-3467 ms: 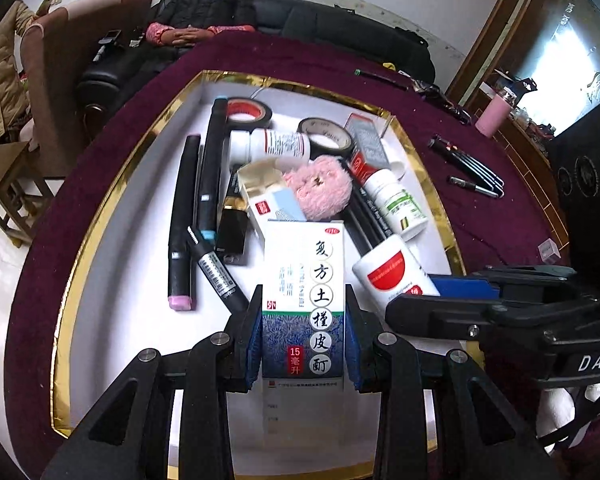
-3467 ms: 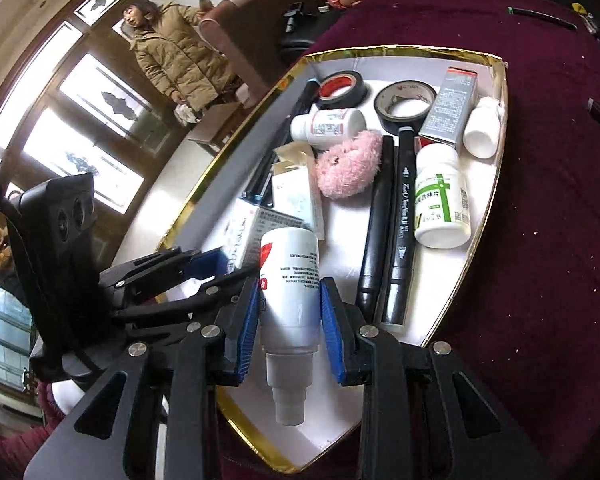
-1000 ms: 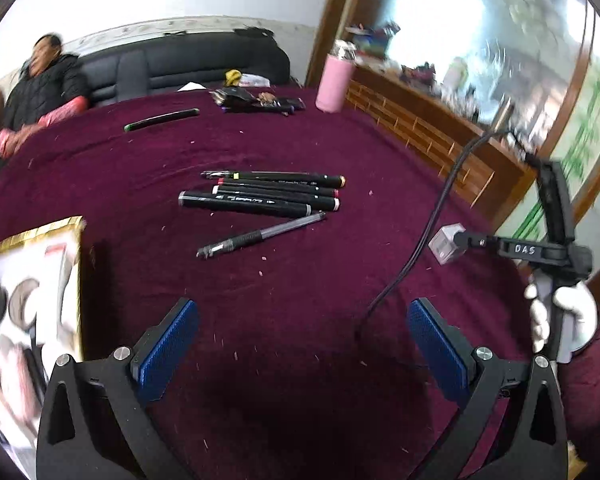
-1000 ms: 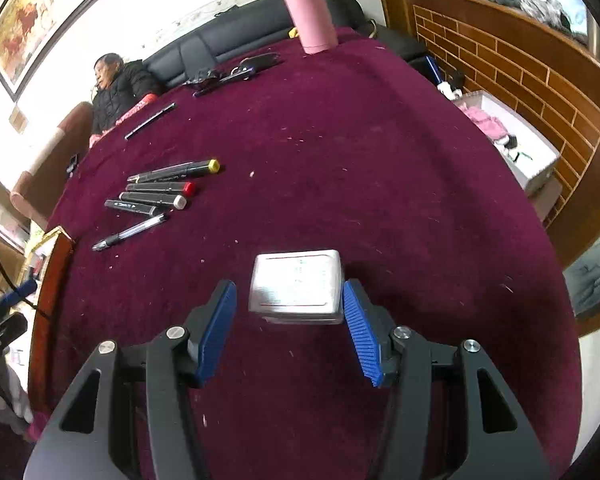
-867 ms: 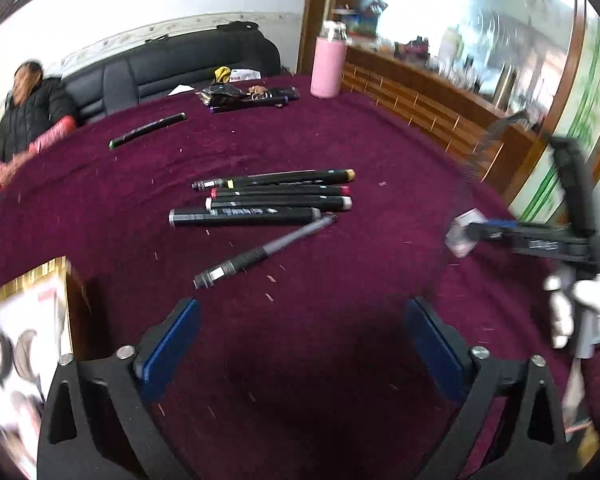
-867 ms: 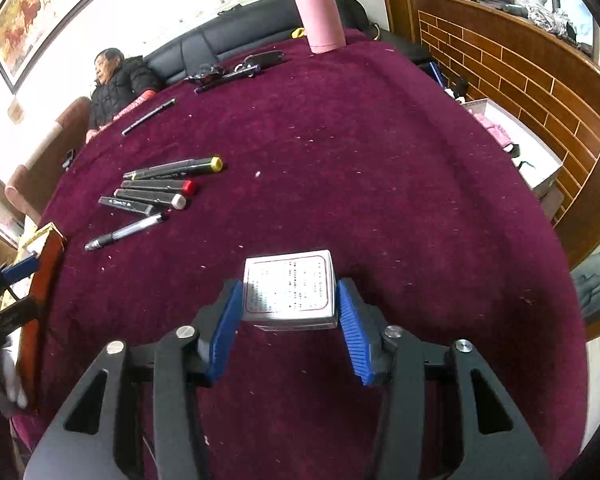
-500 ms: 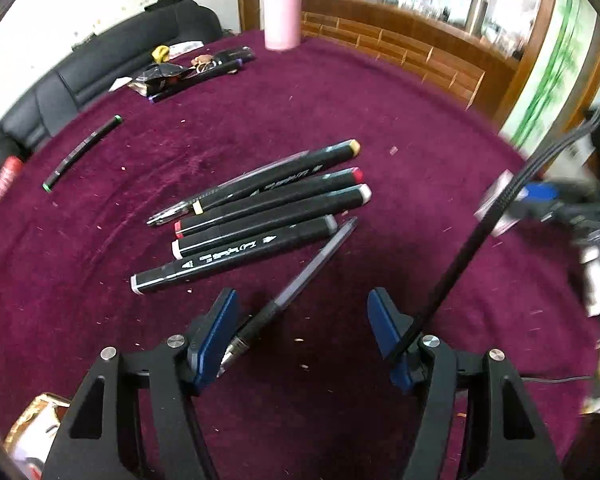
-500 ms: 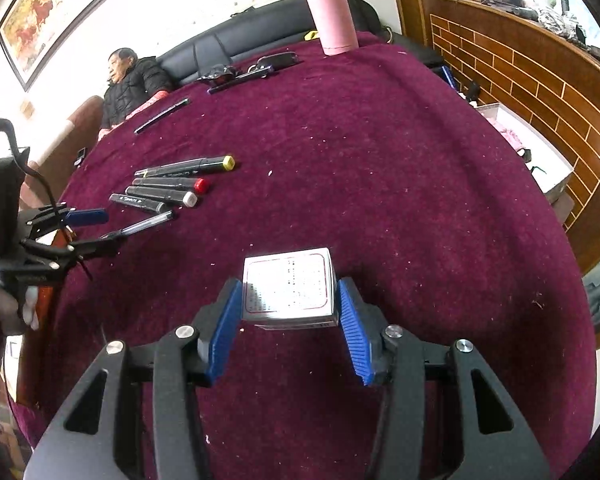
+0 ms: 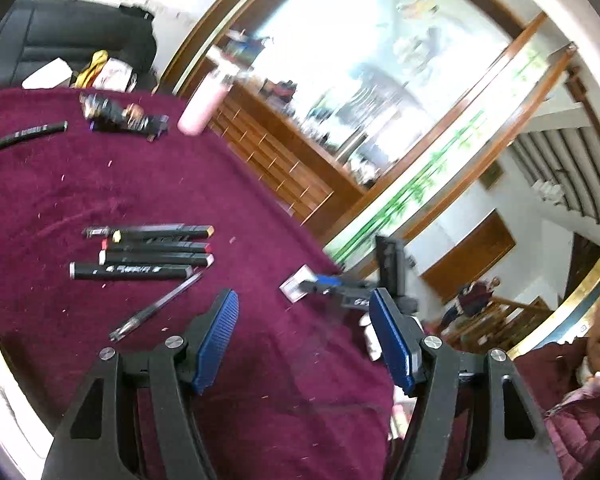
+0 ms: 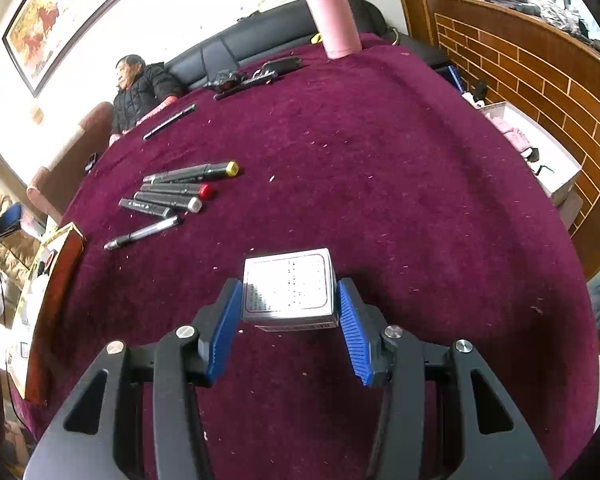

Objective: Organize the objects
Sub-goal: 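Grasp the silver pen with the left tool while right holds the small box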

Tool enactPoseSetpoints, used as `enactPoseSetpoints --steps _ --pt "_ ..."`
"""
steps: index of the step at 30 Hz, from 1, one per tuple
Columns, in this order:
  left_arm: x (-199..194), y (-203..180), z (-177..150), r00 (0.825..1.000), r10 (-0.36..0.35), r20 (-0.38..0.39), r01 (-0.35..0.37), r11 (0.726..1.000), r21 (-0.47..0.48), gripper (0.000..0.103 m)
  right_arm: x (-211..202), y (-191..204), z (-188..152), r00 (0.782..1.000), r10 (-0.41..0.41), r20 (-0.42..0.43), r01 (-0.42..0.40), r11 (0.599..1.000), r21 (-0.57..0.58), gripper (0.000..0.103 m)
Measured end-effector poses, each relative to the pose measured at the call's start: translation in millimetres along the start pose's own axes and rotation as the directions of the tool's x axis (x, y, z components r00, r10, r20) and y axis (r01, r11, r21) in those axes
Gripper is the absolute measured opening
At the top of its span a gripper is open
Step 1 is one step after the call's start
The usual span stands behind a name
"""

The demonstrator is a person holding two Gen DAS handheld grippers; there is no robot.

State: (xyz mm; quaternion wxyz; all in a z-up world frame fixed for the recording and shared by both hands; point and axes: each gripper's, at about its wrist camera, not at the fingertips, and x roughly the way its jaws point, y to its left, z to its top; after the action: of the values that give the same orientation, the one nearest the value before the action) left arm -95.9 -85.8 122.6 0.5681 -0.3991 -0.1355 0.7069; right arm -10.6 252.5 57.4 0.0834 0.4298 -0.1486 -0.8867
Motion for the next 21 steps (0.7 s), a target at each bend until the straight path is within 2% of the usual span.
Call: enactPoseSetpoints --steps 1,2,3,4,5,6,8,10,12,13,15,18,20,21 --pt "-6 -3 0 1.0 0.003 0.019 -0.003 1.0 0.001 0.063 -4 -2 0 1.0 -0.003 0.007 0.003 1.0 0.002 0.047" --pt "-10 -4 1 0.998 0.048 0.032 -0.048 0.999 0.001 0.063 -10 -4 -1 1.0 -0.012 0.014 0.012 1.0 -0.001 0.047" --pt "-11 -2 4 0.983 0.181 0.042 -0.181 0.983 -0.007 0.064 -17 -7 -4 0.999 -0.024 0.024 0.024 1.0 -0.003 0.047" --pt "-9 3 6 0.961 0.273 0.037 -0.273 0.962 -0.017 0.064 -23 -10 -6 0.999 -0.027 0.031 0.027 1.0 -0.002 0.047" --pt "1 11 10 0.921 0.391 0.007 -0.391 0.921 -0.009 0.064 -32 -14 -10 0.999 -0.031 0.038 0.031 1.0 -0.004 0.047" --pt "10 14 12 0.886 0.463 -0.007 -0.463 0.886 0.015 0.064 -39 -18 -13 0.998 -0.036 0.044 0.036 0.999 -0.003 0.047" --pt "43 26 13 0.795 0.603 -0.055 -0.595 0.795 0.114 0.064 -53 -27 -20 0.998 -0.044 0.053 0.044 0.999 0.011 0.047" --pt "77 37 9 0.745 0.659 -0.097 -0.635 0.747 0.199 0.063 -65 -33 -26 0.997 -0.052 0.057 0.051 0.998 0.025 0.047" --pt "106 47 2 0.714 0.684 -0.148 -0.639 0.724 0.262 0.063 -74 -38 -30 0.996 -0.061 0.06 0.058 0.998 0.035 0.047" --pt "119 50 -4 0.705 0.69 -0.166 -0.634 0.718 0.288 0.062 -77 -39 -31 0.996 -0.064 0.061 0.062 0.997 0.041 0.047" --pt "141 54 -11 0.683 0.704 -0.193 -0.627 0.701 0.341 0.054 -82 -44 -32 0.996 -0.067 0.066 0.063 0.996 0.056 0.047" --pt "162 59 -17 0.67 0.705 -0.233 -0.61 0.701 0.37 0.043 -81 -46 -29 0.996 -0.051 0.072 0.046 0.996 0.072 0.047" --pt "168 55 -19 0.655 0.724 -0.217 -0.621 0.679 0.392 0.04 -79 -44 -26 0.997 -0.038 0.074 0.033 0.997 0.076 0.047" --pt "170 51 -22 0.657 0.72 -0.223 -0.62 0.685 0.381 0.031 -77 -41 -25 0.997 -0.032 0.073 0.027 0.997 0.072 0.047"
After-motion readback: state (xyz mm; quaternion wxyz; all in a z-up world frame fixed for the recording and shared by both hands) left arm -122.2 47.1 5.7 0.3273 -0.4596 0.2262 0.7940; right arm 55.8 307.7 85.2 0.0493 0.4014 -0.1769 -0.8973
